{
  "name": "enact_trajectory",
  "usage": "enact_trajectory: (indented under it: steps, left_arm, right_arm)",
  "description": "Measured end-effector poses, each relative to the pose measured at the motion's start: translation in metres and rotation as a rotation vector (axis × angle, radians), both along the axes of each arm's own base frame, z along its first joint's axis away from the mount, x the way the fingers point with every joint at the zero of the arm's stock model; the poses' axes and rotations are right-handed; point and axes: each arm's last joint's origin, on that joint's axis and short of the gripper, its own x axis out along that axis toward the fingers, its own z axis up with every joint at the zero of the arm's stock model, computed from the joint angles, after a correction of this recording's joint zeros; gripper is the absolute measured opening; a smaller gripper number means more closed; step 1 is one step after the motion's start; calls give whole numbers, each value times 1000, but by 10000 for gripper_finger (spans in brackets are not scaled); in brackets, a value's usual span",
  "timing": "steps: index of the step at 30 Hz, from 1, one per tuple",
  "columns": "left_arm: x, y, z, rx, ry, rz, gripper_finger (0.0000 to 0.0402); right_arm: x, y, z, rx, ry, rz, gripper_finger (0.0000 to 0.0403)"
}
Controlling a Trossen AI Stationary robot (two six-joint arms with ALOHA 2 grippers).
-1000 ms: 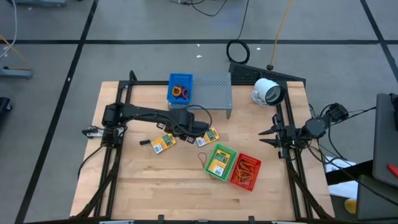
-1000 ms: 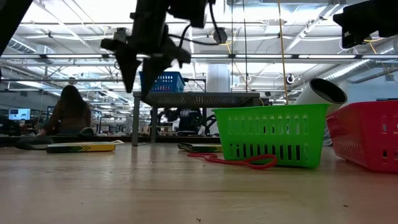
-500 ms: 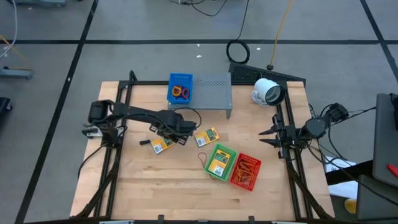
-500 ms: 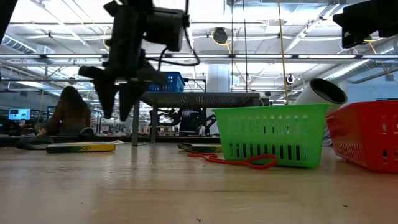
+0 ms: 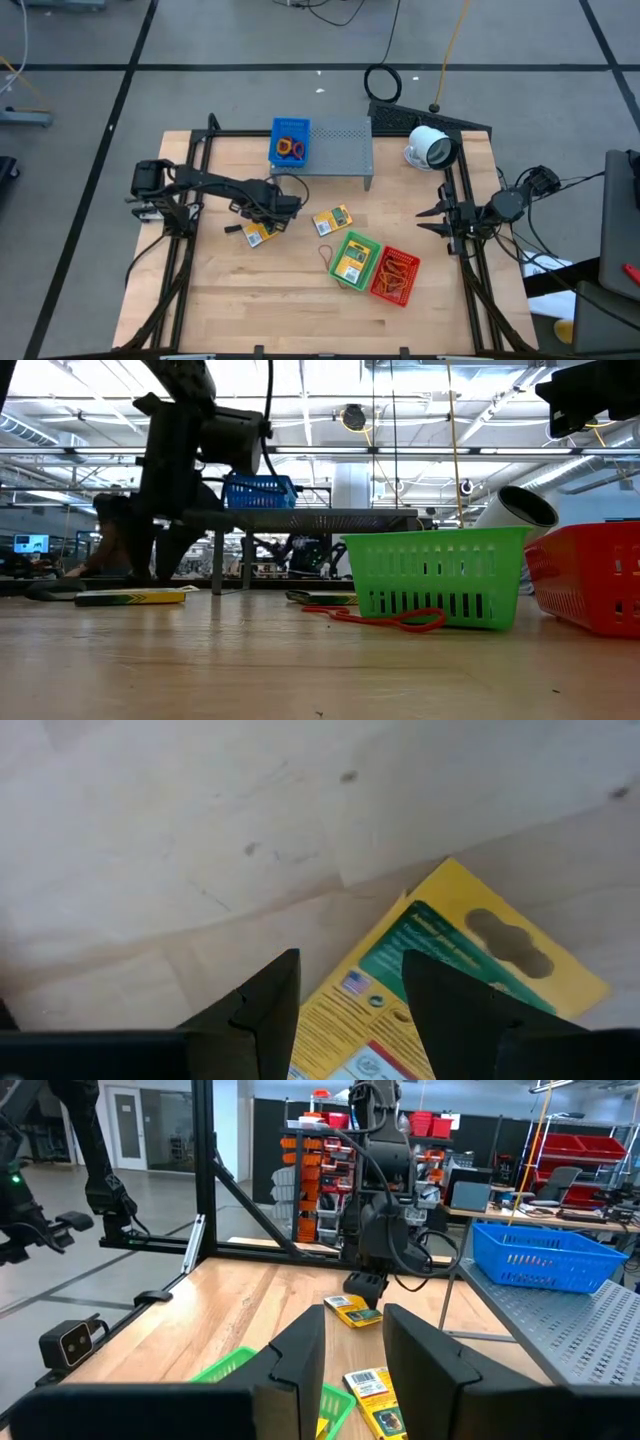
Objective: Pick & Place Office Desk Supplies
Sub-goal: Put the crayon box into the green bin
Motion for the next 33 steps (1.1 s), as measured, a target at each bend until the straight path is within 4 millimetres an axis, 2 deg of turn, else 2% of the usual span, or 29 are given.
enact_trajectory:
  steps: [7, 14, 24, 29, 33]
  left_arm:
    - [3, 1, -12, -29, -91, -31, 186]
    - [11, -9, -14, -157, -191, -85, 186]
    - [21, -39, -4, -377, -243, -171, 186]
    - [20, -42, 1, -374, -248, -159, 186]
    - [15, -42, 16, -337, -296, -174, 186]
  right_arm:
    - [0, 0, 0, 0, 0, 0, 95]
    - [0, 0, 0, 0, 0, 0, 94]
    - [0, 0, 0, 0, 0, 0, 94]
    - [0, 0, 0, 0, 0, 0, 95]
    - [0, 0, 0, 0, 0, -1, 94]
